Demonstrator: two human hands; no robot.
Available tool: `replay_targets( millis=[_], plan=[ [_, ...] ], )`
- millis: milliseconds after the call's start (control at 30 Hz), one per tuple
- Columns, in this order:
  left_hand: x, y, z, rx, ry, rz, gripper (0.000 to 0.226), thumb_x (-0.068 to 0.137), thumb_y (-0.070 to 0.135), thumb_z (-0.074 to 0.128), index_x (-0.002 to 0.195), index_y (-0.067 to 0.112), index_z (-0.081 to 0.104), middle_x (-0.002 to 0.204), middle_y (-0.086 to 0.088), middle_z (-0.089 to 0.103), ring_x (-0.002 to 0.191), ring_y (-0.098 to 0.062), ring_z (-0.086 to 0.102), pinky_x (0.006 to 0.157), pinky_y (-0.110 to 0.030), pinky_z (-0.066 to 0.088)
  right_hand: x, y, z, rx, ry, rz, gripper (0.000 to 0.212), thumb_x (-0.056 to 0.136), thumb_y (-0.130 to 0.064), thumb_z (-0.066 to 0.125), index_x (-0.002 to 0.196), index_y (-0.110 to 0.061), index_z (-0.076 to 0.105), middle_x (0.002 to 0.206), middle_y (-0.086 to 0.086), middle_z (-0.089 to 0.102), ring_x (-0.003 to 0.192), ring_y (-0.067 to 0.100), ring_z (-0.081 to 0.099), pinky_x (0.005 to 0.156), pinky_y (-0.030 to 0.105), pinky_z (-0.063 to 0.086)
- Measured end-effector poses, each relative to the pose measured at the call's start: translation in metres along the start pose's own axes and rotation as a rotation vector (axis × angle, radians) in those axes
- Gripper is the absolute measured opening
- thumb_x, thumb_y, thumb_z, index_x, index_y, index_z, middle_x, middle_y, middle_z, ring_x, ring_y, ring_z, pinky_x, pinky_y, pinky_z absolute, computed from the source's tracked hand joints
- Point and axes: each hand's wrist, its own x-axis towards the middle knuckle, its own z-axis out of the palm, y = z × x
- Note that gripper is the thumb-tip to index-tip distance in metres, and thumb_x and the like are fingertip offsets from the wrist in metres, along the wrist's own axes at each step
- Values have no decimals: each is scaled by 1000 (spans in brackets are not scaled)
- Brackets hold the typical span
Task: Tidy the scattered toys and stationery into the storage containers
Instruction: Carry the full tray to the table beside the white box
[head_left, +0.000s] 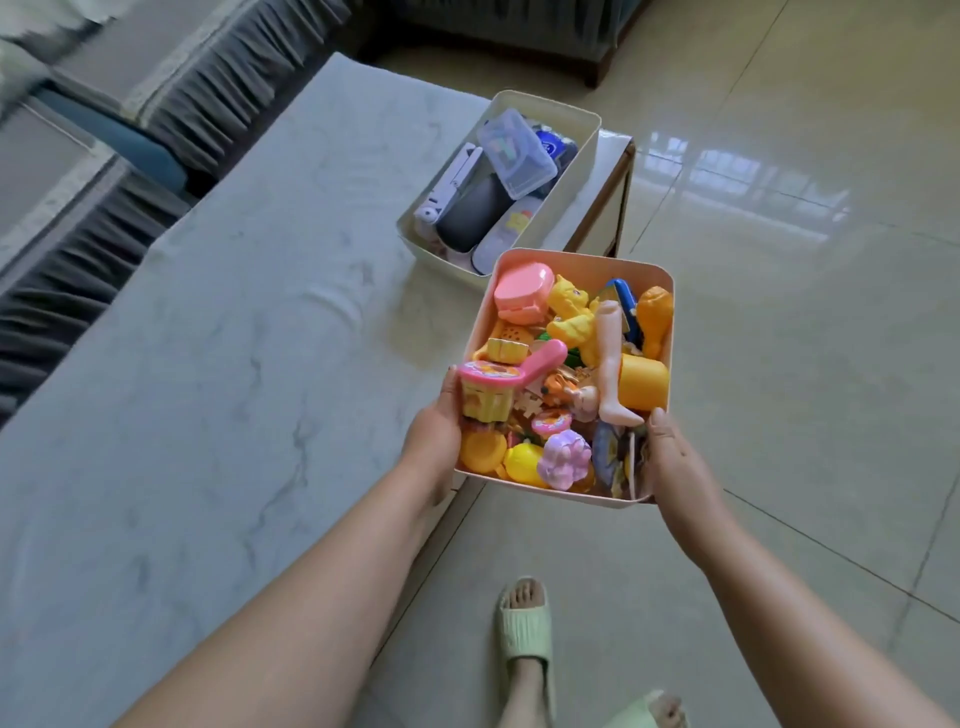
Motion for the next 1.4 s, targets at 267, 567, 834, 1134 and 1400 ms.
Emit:
replay_targets(
  millis=[267,567,834,1134,1400],
  plan=[
    [47,-42,-116,-2,12,-25,67,80,80,41,98,25,73,101,-2,74,95,-20,70,93,-44,54,-11,9,116,-288,-150,-83,37,99,-35,34,134,-33,46,128,5,60,117,24,55,94,36,45],
    [144,-28,-183,115,37,-10,58,87,74,33,92,29,68,105,-6,70,100,-23,65,96,-42,51,30,-6,221,-458,-143,10,48,97,-19,36,144,-31,33,131,9,56,107,27,57,72,29,40],
    [219,-6,-197,215,-39,44,61,85,76,35,88,26,69,104,-4,70,102,-23,65,97,-43,51,63,-13,267,-503,-103,93,46,92,-15,43,136,-27,40,117,9,61,89,26,57,61,29,41],
    [254,6,-198,220,-149,101,58,86,73,40,87,24,71,101,-3,73,98,-21,68,94,-42,53,74,-10,292,-442,40,117,41,88,-11,41,126,-25,47,116,8,60,93,25,57,65,31,43],
    [253,14,-191,342,-152,135,64,95,65,28,118,19,66,123,-11,64,113,-28,58,103,-43,45,83,-16,292,-518,73,128,33,92,-15,42,124,-21,46,115,9,60,90,25,57,57,27,40]
  ],
)
